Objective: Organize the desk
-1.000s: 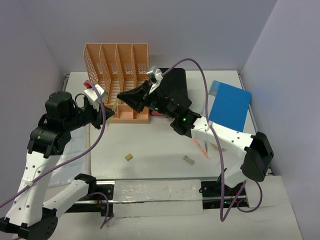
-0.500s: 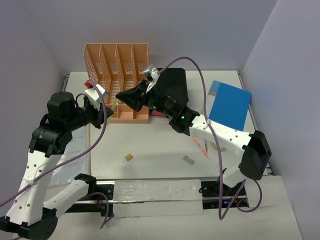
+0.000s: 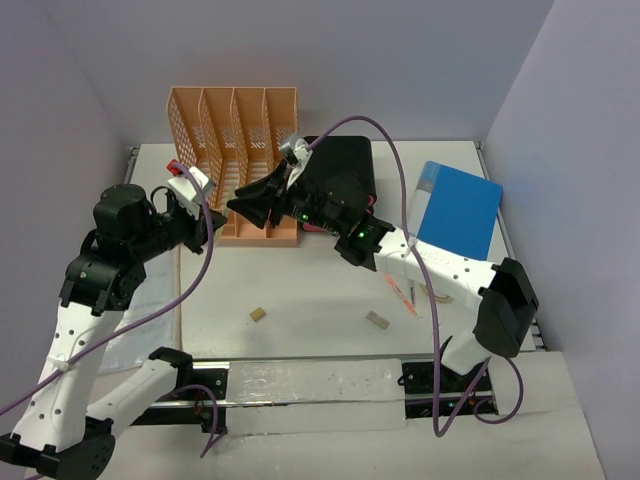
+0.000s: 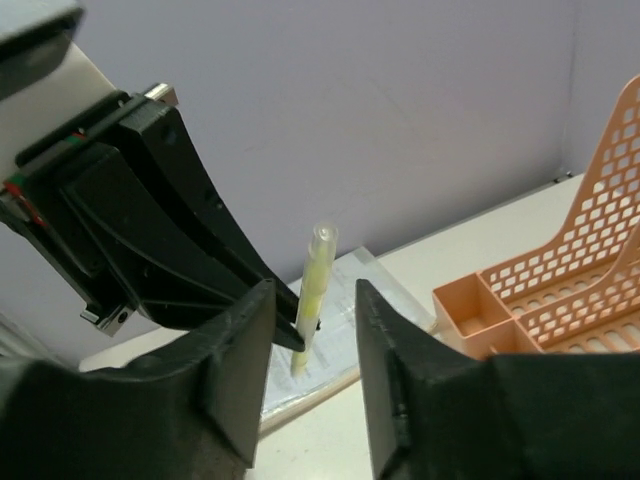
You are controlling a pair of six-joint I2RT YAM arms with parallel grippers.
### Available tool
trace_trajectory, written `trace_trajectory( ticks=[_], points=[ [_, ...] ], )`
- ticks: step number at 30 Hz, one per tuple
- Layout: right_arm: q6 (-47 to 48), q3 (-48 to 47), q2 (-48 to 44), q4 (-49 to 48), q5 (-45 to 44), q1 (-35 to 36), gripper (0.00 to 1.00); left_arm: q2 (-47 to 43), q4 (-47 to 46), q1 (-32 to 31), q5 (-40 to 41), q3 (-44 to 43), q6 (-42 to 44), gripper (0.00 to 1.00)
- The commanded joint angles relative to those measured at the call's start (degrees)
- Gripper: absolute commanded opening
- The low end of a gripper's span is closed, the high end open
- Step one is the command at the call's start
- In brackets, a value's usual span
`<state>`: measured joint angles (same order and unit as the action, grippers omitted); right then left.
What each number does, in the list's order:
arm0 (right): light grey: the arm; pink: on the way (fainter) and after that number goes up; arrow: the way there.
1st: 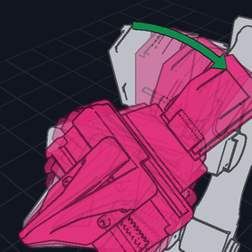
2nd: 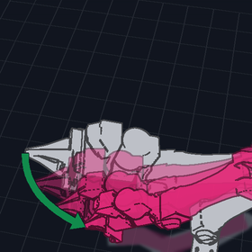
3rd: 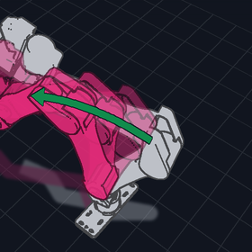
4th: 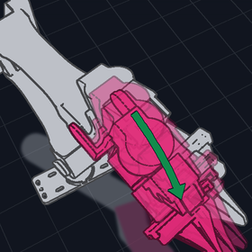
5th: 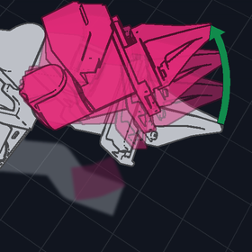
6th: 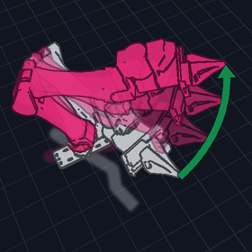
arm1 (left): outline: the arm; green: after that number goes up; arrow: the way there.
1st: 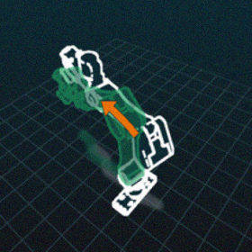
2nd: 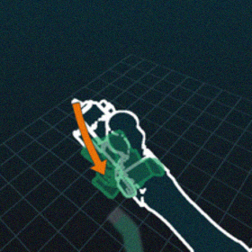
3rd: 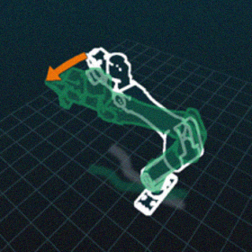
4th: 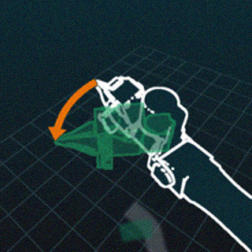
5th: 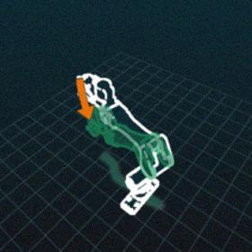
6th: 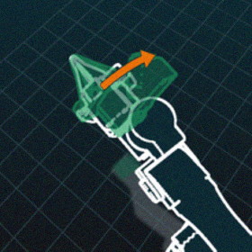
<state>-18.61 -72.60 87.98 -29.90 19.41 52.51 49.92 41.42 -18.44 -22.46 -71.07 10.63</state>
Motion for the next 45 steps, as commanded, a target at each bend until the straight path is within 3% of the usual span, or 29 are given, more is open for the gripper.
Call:
trace_trajectory(
  ticks=[1,13,18,24,28,30,35,37,42,45],
  points=[
    [-0.30,-1.59,0.36,-0.44,0.82,0.14,0.51,-0.87,-3.70,-0.20,0.30,0.24,-0.52,0.00],
    [-2.48,-3.77,3.32,-2.27,1.51,0.22,0.51,-1.14,-3.97,-0.37,-0.04,0.76,-0.70,0.00],
    [-3.35,-4.74,4.47,-3.23,2.11,0.14,0.43,-1.05,-4.24,-0.37,-0.31,1.10,-0.62,0.00],
    [-4.55,-5.85,5.61,-4.33,3.17,0.14,0.25,-0.94,-4.62,-0.49,-0.48,1.72,-0.64,0.00],
    [-4.86,-6.32,6.31,-4.73,3.94,0.14,0.04,-0.80,-4.85,-0.55,-0.39,1.72,-0.70,0.00],
    [-4.86,-6.33,6.37,-4.75,3.84,0.14,0.00,-0.74,-4.99,-0.70,0.00,1.94,-0.42,0.00],
    [-4.68,-6.06,5.70,-4.38,3.79,0.22,0.00,0.21,-5.83,-0.90,0.84,2.67,0.42,0.27],
    [-4.68,-6.16,5.24,-4.17,3.90,0.24,0.00,0.84,-6.61,-0.83,0.74,3.14,1.00,0.33],
    [-4.30,-6.04,4.51,-3.50,3.85,0.22,0.00,1.85,-8.40,-0.90,0.84,3.57,1.67,0.32],
    [-3.82,-5.91,4.23,-2.94,3.56,0.22,0.00,2.11,-8.85,-0.90,1.19,3.46,1.53,0.15]
  ],
)
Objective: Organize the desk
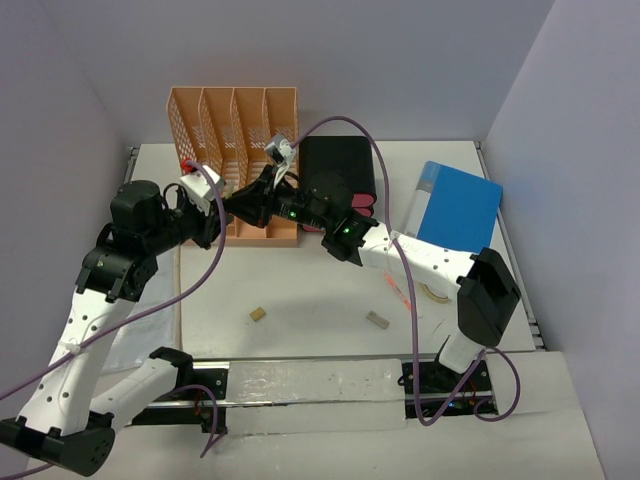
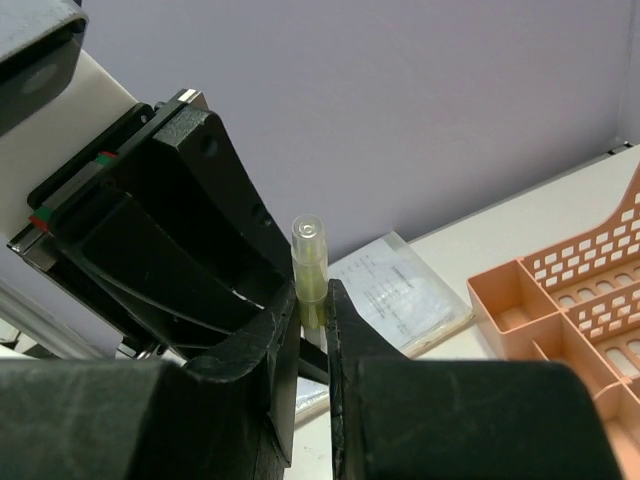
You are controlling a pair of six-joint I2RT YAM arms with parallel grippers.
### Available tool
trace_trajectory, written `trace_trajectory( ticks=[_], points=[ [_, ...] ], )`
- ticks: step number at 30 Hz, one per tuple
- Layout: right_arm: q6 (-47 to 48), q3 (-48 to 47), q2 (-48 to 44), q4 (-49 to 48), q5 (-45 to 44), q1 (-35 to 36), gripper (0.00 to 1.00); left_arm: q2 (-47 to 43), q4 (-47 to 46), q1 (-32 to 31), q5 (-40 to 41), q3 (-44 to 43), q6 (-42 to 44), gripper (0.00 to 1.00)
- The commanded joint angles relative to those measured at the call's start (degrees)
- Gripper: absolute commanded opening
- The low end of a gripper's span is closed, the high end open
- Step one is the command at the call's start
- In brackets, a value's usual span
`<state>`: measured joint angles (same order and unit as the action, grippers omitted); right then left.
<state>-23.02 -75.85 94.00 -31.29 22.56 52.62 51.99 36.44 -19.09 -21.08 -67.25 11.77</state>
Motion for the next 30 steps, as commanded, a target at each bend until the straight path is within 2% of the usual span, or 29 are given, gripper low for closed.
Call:
trace_trajectory(
  ticks=[1,3,4,5,9,10,16,25,30],
  points=[
    [0.61,-2.57,-1.80,-1.43,0.38,0.11,0.00,-0.02,-3.92,-0.25,-0.25,-0.34,0.36,0.09],
    [0.77,-2.47,-1.88,-1.17,0.38,0.11,0.00,-0.21,-3.85,-0.25,-0.36,-0.50,-0.04,0.01],
    [0.93,-2.53,-1.96,-1.00,0.38,0.11,0.00,-0.22,-3.76,-0.25,-0.37,-0.51,-0.15,0.00],
    [1.12,-2.58,-2.05,-0.42,0.26,0.11,0.05,-0.30,-3.71,-0.25,-0.17,-0.51,-0.21,0.00],
    [2.62,-1.94,-3.02,2.28,-0.78,0.11,0.32,-0.49,-3.35,-0.25,0.53,-0.54,-0.66,0.00],
    [3.52,-1.04,-3.92,2.99,-1.29,0.11,0.50,-0.49,-3.22,-0.25,0.60,-0.60,-0.78,0.00],
    [5.87,2.25,-8.65,5.31,-3.03,-0.01,0.75,-0.49,-3.24,-0.25,0.32,-0.30,-0.79,0.00],
    [7.80,-2.21,-10.43,9.44,-4.49,-1.64,0.77,-1.02,-2.78,-0.25,0.51,0.19,-0.72,0.00],
    [7.24,-6.16,-7.50,10.10,-6.14,-1.67,0.73,-1.25,-2.61,-0.25,0.10,0.45,-0.61,0.00]
  ],
)
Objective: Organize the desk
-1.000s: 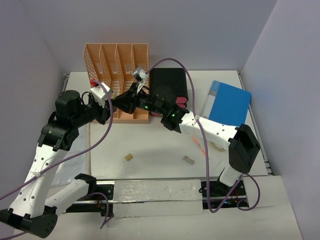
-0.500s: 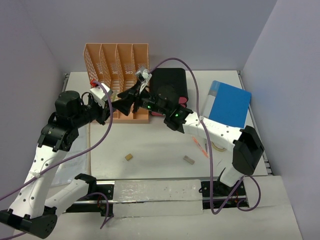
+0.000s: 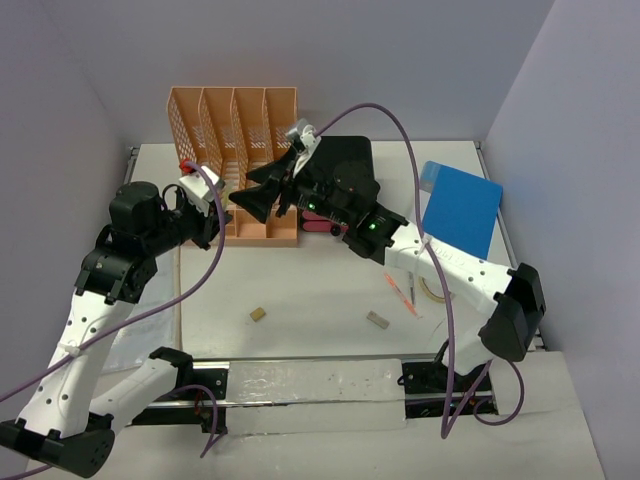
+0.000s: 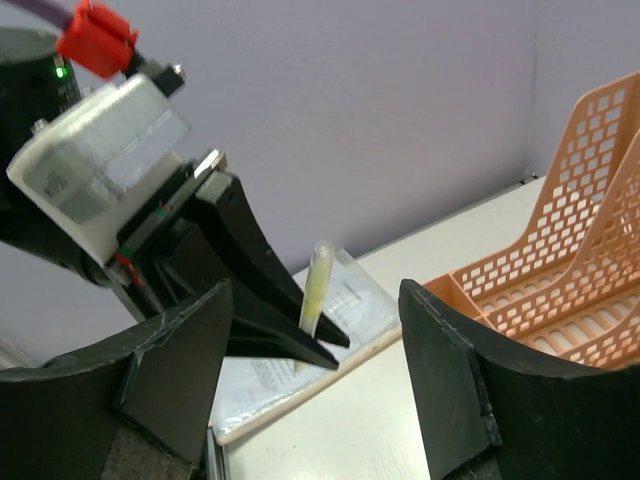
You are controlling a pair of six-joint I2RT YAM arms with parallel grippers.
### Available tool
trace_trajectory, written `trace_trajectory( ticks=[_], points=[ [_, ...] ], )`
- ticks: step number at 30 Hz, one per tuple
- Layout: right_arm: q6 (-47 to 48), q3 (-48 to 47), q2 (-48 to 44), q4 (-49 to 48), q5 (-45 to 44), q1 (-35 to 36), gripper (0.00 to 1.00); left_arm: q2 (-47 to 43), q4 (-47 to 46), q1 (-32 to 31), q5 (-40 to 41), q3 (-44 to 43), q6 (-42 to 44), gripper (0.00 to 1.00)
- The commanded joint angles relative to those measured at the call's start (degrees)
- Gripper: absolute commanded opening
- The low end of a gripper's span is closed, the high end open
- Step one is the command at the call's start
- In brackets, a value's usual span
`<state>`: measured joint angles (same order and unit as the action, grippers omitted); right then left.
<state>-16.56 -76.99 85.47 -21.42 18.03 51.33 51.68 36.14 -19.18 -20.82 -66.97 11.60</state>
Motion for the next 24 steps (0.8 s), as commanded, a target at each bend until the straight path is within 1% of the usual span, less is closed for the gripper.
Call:
trace_trajectory(
  ticks=[1,6,8,13,15,24],
  points=[
    [0.58,-5.78,1.78,0.41,-2.09,-0.46,0.71,-0.90,-2.33,-0.16,-0.27,0.22,-0.43,0.00],
    [-0.19,-9.33,5.33,0.24,-2.20,-0.58,0.62,-1.14,-2.08,-0.16,-0.14,0.35,-0.35,0.00],
    [-0.58,-10.47,6.29,0.35,-1.31,-0.71,0.56,-1.23,-2.01,-0.16,-0.01,0.53,-0.26,0.00],
    [-1.46,-11.26,8.00,0.04,-0.81,-0.64,0.50,-1.41,-2.24,-0.16,0.27,0.81,-0.17,0.00],
    [-1.88,-10.85,8.43,-0.27,-0.47,-0.62,0.47,-1.32,-2.48,-0.16,0.60,0.79,-0.34,0.00],
    [-4.52,-7.89,9.60,-3.69,1.64,-0.29,0.12,-1.41,-2.68,-0.16,0.58,0.52,-0.76,0.00]
  ],
)
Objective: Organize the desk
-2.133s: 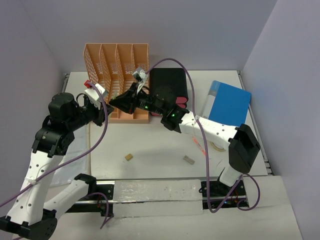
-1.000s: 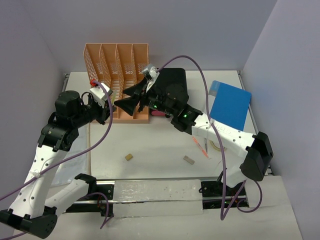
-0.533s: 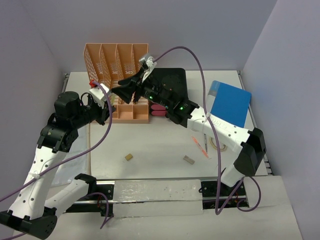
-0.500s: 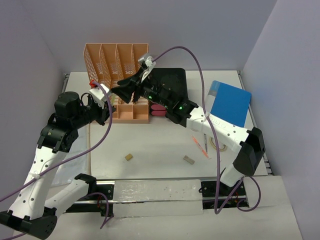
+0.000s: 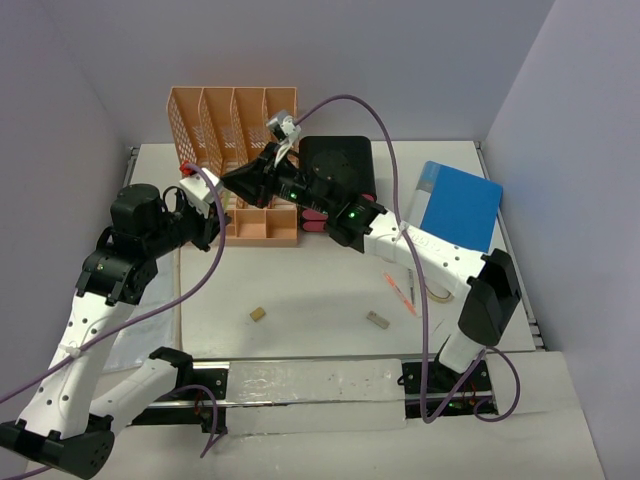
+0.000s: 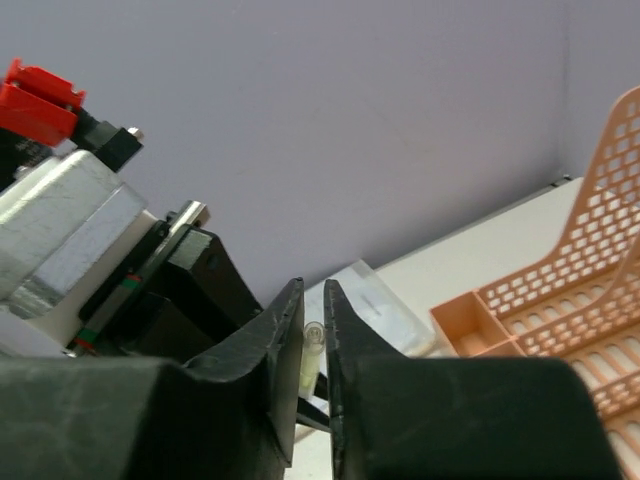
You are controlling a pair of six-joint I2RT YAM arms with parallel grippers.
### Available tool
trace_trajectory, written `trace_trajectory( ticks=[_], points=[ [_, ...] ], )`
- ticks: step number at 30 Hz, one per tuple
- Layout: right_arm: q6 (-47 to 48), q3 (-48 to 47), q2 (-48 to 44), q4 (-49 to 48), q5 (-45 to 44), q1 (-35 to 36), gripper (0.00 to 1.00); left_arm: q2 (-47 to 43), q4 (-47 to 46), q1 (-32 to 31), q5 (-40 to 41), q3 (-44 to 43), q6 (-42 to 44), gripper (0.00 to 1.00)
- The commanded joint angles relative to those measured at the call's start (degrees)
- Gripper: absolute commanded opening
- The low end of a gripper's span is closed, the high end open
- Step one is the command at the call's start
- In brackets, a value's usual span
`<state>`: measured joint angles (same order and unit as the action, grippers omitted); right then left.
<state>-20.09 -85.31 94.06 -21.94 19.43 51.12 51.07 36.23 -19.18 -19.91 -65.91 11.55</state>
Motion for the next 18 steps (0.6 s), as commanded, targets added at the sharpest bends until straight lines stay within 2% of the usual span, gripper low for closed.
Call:
trace_trajectory(
  ticks=[1,3,9,14,18],
  points=[
    [-1.29,1.43,1.18,-4.19,0.00,0.17,0.07,-0.78,-3.03,-0.16,-0.13,-0.75,-0.94,0.00],
    [-1.99,3.78,1.49,-5.77,-0.73,0.80,0.00,-0.67,-3.58,-0.16,0.38,-1.53,-1.42,0.00],
    [-4.93,10.34,2.82,-11.80,-1.78,2.32,0.00,0.38,-5.63,-0.16,1.90,-6.19,-3.20,0.00],
    [-3.94,13.73,3.80,-11.74,-4.03,5.59,0.00,1.65,-8.41,-0.16,3.92,-8.14,-3.31,0.00],
    [-7.56,19.06,4.89,-17.55,-3.61,7.13,0.00,2.89,-11.42,-0.16,5.07,-9.49,-4.33,0.00]
  ],
)
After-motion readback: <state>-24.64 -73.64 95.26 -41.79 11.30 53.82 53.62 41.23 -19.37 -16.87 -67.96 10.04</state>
